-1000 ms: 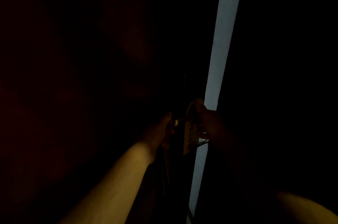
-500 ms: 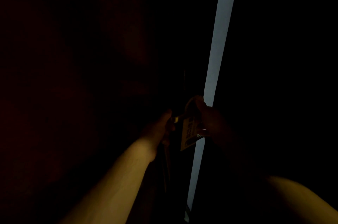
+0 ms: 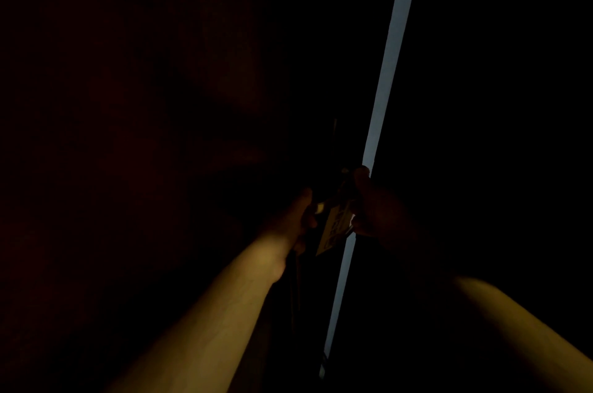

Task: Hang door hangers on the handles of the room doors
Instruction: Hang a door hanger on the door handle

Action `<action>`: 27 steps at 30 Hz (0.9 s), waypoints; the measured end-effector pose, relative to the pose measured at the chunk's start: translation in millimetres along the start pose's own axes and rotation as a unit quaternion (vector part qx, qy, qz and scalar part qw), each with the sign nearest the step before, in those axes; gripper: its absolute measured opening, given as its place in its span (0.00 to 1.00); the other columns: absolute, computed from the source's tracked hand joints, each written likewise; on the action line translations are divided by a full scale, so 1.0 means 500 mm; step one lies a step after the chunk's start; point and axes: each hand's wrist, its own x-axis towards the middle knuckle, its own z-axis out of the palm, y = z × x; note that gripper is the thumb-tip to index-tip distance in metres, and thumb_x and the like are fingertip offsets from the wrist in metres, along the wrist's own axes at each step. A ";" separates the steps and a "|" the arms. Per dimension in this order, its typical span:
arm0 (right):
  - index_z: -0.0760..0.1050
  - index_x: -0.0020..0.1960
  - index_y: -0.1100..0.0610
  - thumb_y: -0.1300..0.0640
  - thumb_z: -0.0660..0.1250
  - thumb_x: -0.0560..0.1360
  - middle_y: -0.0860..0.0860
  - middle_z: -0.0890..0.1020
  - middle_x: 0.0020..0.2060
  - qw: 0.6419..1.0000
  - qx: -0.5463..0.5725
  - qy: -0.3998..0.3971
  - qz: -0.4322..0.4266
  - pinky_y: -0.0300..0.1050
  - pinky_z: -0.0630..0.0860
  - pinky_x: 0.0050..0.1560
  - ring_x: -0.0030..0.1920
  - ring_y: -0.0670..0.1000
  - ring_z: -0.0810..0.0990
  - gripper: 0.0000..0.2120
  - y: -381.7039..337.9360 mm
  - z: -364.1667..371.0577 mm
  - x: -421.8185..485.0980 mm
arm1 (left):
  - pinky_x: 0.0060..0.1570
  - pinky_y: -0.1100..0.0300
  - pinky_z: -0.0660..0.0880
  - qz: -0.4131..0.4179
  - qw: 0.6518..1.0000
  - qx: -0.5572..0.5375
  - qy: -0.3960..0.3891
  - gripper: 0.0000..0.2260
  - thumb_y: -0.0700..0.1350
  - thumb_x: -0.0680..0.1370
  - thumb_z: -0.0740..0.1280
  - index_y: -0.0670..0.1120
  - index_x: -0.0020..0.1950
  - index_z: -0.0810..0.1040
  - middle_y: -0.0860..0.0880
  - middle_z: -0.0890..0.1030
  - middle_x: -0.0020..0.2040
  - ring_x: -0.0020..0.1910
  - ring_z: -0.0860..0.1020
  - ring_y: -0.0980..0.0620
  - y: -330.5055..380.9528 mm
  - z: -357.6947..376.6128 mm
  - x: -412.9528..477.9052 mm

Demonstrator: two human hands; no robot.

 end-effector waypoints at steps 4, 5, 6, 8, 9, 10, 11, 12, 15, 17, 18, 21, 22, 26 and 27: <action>0.71 0.38 0.57 0.42 0.57 0.80 0.46 0.73 0.20 0.997 -0.059 0.030 -0.036 0.36 0.69 0.20 0.18 0.42 0.71 0.21 0.017 -0.010 -0.006 | 0.37 0.58 0.66 -0.015 1.000 0.001 0.001 0.15 0.65 0.78 0.59 0.55 0.47 0.75 0.49 0.79 0.51 0.46 0.75 0.52 0.008 -0.002 -0.016; 0.72 0.39 0.57 0.43 0.57 0.80 0.47 0.73 0.22 0.998 -0.049 0.025 -0.041 0.37 0.69 0.21 0.19 0.42 0.71 0.20 0.019 -0.013 -0.012 | 0.39 0.58 0.67 -0.015 1.000 0.000 0.001 0.15 0.65 0.78 0.59 0.55 0.48 0.75 0.49 0.79 0.51 0.46 0.75 0.52 0.009 -0.002 -0.021; 0.72 0.40 0.57 0.43 0.57 0.80 0.47 0.73 0.23 0.998 -0.033 0.017 -0.042 0.36 0.69 0.21 0.19 0.42 0.71 0.20 0.016 -0.014 -0.019 | 0.43 0.57 0.68 -0.014 1.000 -0.002 0.002 0.16 0.65 0.78 0.59 0.54 0.50 0.75 0.49 0.79 0.51 0.47 0.75 0.51 0.008 -0.004 -0.026; 0.71 0.38 0.56 0.43 0.57 0.81 0.47 0.73 0.22 0.998 -0.055 0.018 -0.038 0.36 0.70 0.21 0.21 0.43 0.72 0.20 0.011 -0.012 -0.030 | 0.51 0.54 0.68 -0.011 1.000 -0.003 0.004 0.19 0.65 0.77 0.60 0.52 0.53 0.76 0.49 0.79 0.51 0.51 0.76 0.49 0.001 -0.008 -0.035; 0.70 0.37 0.55 0.41 0.57 0.81 0.47 0.74 0.24 0.994 -0.091 0.039 -0.036 0.37 0.72 0.23 0.23 0.43 0.73 0.21 0.009 -0.009 -0.035 | 0.53 0.52 0.68 -0.009 1.000 -0.003 0.003 0.20 0.65 0.77 0.60 0.50 0.54 0.77 0.49 0.79 0.51 0.53 0.76 0.47 -0.003 -0.011 -0.039; 0.70 0.37 0.55 0.41 0.58 0.80 0.48 0.74 0.26 0.991 -0.111 0.058 -0.040 0.38 0.72 0.24 0.23 0.44 0.74 0.21 0.009 -0.006 -0.039 | 0.53 0.52 0.68 -0.006 1.000 -0.003 0.003 0.21 0.65 0.77 0.60 0.49 0.54 0.78 0.48 0.79 0.51 0.54 0.77 0.45 -0.007 -0.014 -0.045; 0.70 0.36 0.56 0.42 0.60 0.80 0.49 0.73 0.26 0.992 -0.099 0.066 -0.045 0.38 0.72 0.24 0.21 0.43 0.73 0.21 0.009 -0.006 -0.042 | 0.53 0.51 0.68 -0.006 1.000 -0.001 0.002 0.22 0.64 0.78 0.60 0.48 0.54 0.78 0.48 0.79 0.51 0.53 0.77 0.45 -0.010 -0.017 -0.050; 0.70 0.34 0.57 0.46 0.60 0.81 0.49 0.72 0.25 0.994 -0.077 0.061 -0.053 0.38 0.70 0.25 0.18 0.41 0.71 0.21 0.009 -0.007 -0.046 | 0.53 0.51 0.68 -0.008 1.000 0.002 -0.001 0.22 0.64 0.78 0.60 0.48 0.54 0.78 0.48 0.80 0.52 0.52 0.77 0.46 -0.013 -0.021 -0.055; 0.70 0.35 0.59 0.48 0.57 0.82 0.46 0.73 0.18 0.994 -0.081 0.013 -0.076 0.38 0.69 0.23 0.17 0.41 0.71 0.21 0.011 -0.006 -0.078 | 0.59 0.43 0.71 0.003 1.000 -0.008 -0.011 0.20 0.64 0.77 0.61 0.49 0.54 0.78 0.47 0.79 0.51 0.43 0.75 0.50 -0.021 -0.030 -0.063; 0.74 0.43 0.63 0.46 0.56 0.82 0.48 0.78 0.25 0.992 -0.101 0.016 -0.077 0.38 0.72 0.25 0.23 0.42 0.76 0.22 0.008 0.001 -0.110 | 0.61 0.42 0.71 0.002 1.000 -0.023 -0.015 0.22 0.65 0.76 0.62 0.48 0.57 0.78 0.46 0.79 0.52 0.39 0.73 0.51 -0.023 -0.037 -0.068; 0.75 0.48 0.64 0.46 0.55 0.82 0.50 0.79 0.31 0.991 -0.103 0.024 -0.081 0.40 0.73 0.29 0.28 0.45 0.77 0.21 0.005 0.004 -0.125 | 0.56 0.45 0.73 -0.001 0.999 -0.029 -0.018 0.23 0.65 0.76 0.63 0.47 0.58 0.78 0.46 0.79 0.52 0.38 0.72 0.52 -0.024 -0.040 -0.073; 0.74 0.48 0.58 0.46 0.53 0.83 0.52 0.76 0.38 0.985 -0.149 0.048 -0.074 0.40 0.71 0.34 0.34 0.47 0.75 0.18 -0.003 0.005 -0.170 | 0.32 0.62 0.68 0.024 0.997 -0.060 -0.036 0.18 0.60 0.78 0.64 0.46 0.55 0.78 0.47 0.77 0.45 0.33 0.70 0.54 -0.030 -0.042 -0.090; 0.73 0.47 0.56 0.46 0.53 0.83 0.51 0.76 0.40 0.979 -0.175 0.073 -0.072 0.40 0.71 0.34 0.35 0.47 0.75 0.17 -0.001 0.001 -0.187 | 0.29 0.64 0.65 0.040 0.996 -0.072 -0.047 0.14 0.57 0.79 0.64 0.47 0.53 0.79 0.48 0.76 0.43 0.32 0.69 0.55 -0.032 -0.040 -0.100; 0.76 0.52 0.59 0.40 0.55 0.80 0.51 0.79 0.40 0.975 -0.147 0.151 -0.070 0.40 0.73 0.34 0.37 0.49 0.78 0.22 0.038 -0.043 -0.261 | 0.27 0.66 0.64 0.088 0.989 -0.073 -0.095 0.13 0.54 0.79 0.64 0.45 0.47 0.79 0.50 0.75 0.37 0.30 0.69 0.58 -0.055 -0.025 -0.133; 0.77 0.50 0.59 0.41 0.56 0.81 0.51 0.78 0.37 0.979 -0.122 0.151 -0.069 0.40 0.71 0.33 0.35 0.49 0.76 0.22 0.046 -0.058 -0.285 | 0.27 0.66 0.64 0.093 0.987 -0.070 -0.109 0.14 0.53 0.80 0.64 0.43 0.44 0.79 0.51 0.75 0.35 0.30 0.69 0.59 -0.060 -0.019 -0.144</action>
